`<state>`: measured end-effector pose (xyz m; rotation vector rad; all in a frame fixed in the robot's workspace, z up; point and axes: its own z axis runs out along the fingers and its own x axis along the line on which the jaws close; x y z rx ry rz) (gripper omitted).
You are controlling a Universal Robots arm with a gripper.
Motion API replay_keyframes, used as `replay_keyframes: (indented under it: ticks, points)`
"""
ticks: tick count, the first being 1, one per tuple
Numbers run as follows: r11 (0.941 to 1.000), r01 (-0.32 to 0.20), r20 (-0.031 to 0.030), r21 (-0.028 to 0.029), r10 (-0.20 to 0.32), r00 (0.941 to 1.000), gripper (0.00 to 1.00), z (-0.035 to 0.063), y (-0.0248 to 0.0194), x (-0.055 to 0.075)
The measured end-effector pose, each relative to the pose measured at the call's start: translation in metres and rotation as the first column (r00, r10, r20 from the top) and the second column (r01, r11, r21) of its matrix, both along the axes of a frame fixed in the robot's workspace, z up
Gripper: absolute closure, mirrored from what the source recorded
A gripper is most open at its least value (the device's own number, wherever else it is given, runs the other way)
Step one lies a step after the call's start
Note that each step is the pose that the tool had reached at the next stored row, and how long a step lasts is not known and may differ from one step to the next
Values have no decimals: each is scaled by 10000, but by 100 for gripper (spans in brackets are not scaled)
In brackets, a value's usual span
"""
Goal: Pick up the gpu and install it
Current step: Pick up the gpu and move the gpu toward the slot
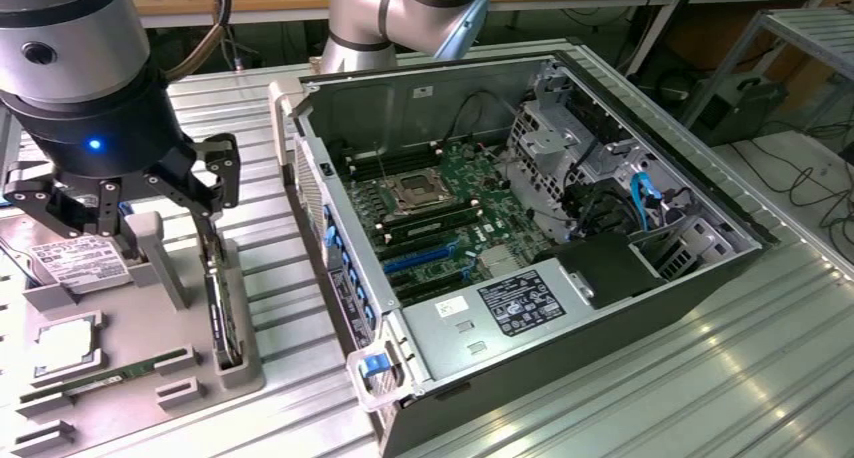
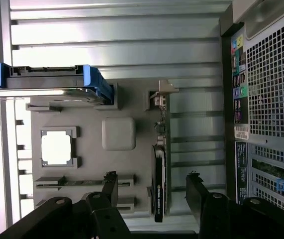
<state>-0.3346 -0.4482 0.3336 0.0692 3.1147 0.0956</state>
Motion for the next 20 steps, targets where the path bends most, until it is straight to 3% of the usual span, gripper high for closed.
replay_keyframes:
  ticks: [20]
  points:
    - [10000, 0, -1, 0, 0, 10000, 33, -139, 0, 0]
